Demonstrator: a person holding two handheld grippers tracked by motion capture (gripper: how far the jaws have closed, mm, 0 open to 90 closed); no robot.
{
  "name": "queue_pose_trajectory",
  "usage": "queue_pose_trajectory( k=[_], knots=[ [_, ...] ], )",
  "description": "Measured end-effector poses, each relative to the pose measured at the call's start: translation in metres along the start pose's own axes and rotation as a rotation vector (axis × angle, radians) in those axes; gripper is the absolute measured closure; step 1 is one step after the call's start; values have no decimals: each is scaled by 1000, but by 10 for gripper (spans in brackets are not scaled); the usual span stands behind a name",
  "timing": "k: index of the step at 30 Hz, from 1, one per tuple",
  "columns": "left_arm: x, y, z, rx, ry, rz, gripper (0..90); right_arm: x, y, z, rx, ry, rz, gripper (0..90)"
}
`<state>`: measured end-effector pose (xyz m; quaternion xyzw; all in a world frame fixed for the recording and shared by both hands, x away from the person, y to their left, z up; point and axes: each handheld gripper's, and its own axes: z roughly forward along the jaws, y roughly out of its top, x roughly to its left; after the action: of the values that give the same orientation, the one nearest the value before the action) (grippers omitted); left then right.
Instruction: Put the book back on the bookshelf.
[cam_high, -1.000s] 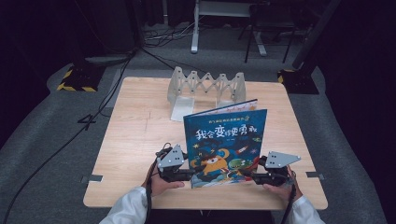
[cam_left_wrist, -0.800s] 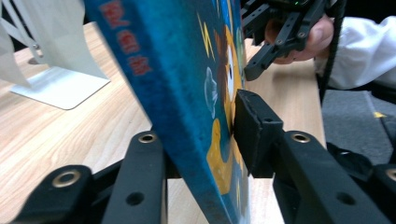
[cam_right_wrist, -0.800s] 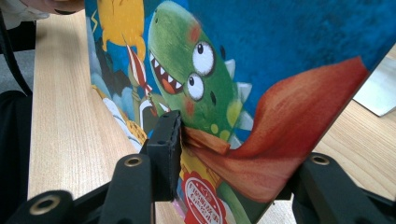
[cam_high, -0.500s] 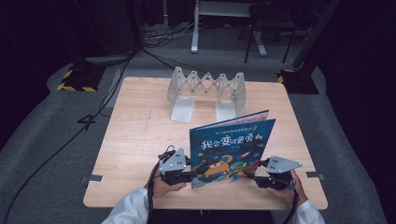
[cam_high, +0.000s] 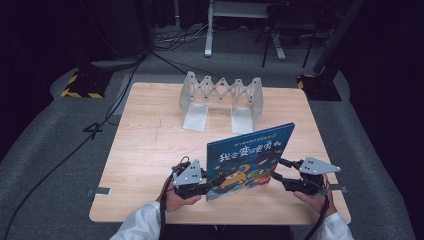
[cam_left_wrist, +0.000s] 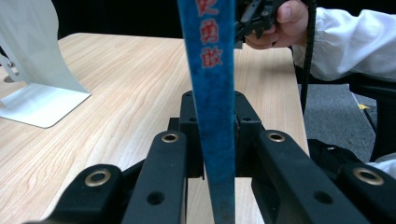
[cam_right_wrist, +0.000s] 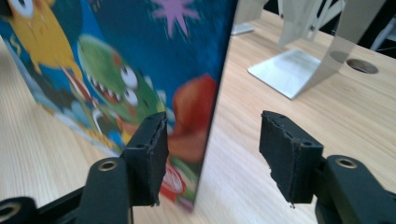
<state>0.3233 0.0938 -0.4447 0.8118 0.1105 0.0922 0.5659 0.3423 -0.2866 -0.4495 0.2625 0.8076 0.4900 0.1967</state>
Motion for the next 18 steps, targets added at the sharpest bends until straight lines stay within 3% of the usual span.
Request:
queue_pose_trajectory(
  k=[5, 7, 9, 12, 18],
  knots=[
    [1, 1, 5, -6, 18, 7, 782, 4, 3, 14, 0, 29, -21, 474],
    [2, 1, 5, -5, 28, 9, 775, 8, 6, 21, 11, 7, -37, 420],
    [3, 0, 5, -6, 33, 1, 767, 8, 7, 25, 13, 1, -24, 426],
    [4, 1, 4, -17, 41, 4, 766, 7, 4, 25, -15, 12, -2, 455],
    [3, 9, 5, -51, 58, 21, 769, 13, 2, 25, -37, -4, -22, 467]
  ],
)
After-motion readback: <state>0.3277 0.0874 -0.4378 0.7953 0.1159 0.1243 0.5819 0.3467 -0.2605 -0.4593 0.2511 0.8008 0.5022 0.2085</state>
